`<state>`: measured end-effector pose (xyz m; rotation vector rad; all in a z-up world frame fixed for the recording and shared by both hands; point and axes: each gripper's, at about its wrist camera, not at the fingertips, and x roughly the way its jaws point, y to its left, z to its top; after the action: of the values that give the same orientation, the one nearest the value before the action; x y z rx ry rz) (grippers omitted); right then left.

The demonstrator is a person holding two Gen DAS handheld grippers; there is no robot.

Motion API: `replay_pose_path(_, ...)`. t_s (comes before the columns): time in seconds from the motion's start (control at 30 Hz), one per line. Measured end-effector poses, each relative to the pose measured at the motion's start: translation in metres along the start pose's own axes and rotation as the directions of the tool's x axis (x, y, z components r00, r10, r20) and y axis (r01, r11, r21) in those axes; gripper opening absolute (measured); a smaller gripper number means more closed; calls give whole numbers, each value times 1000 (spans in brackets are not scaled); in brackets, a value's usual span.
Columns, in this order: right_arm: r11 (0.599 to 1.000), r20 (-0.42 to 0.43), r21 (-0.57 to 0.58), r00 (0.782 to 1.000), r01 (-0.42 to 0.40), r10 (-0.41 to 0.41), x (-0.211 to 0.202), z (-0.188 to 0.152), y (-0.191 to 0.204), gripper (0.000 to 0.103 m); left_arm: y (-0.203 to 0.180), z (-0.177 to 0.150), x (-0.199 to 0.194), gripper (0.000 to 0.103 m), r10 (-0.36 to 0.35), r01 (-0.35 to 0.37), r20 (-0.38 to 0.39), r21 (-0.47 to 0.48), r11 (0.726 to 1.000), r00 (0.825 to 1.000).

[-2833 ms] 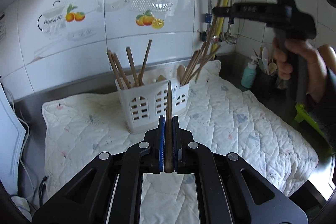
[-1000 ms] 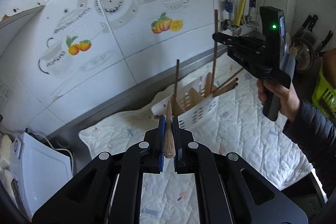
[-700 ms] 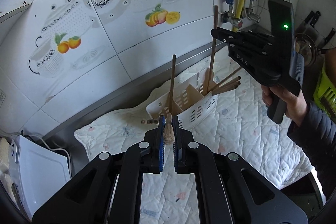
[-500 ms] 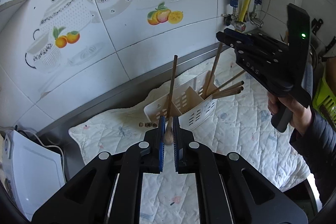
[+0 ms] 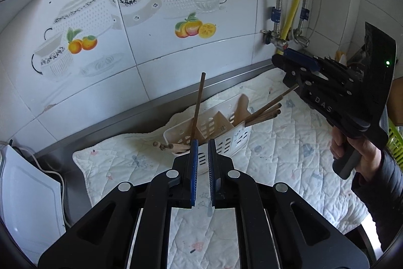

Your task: Organize utensils

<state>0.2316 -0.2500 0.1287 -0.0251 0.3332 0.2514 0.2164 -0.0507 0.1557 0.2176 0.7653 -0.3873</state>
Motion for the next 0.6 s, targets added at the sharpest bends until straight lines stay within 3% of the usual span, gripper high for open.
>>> replay_pose_path(0.1,1000,0,-8,1000,1,-1,-14,-5,6,32,-2,-8,-8,10,0,0,30,-3,1000,1000)
replay_pose_path(0.23,1000,-16,4,1000,-11,11,-29,-12,15,34,-4,-20,-20,22,-8,9,66,-20,1000,998)
replay_pose_path(0.33,1000,-29,8,999,-27,27,-39,-20,22,36,-9,-30,-27,23,0,1,89,-16,1000,996)
replay_pose_path(0.6,999,-50,12,998,-43,44,-67,-46,40,45,-17,-63,-49,44,28,-24,154,-31,999,988)
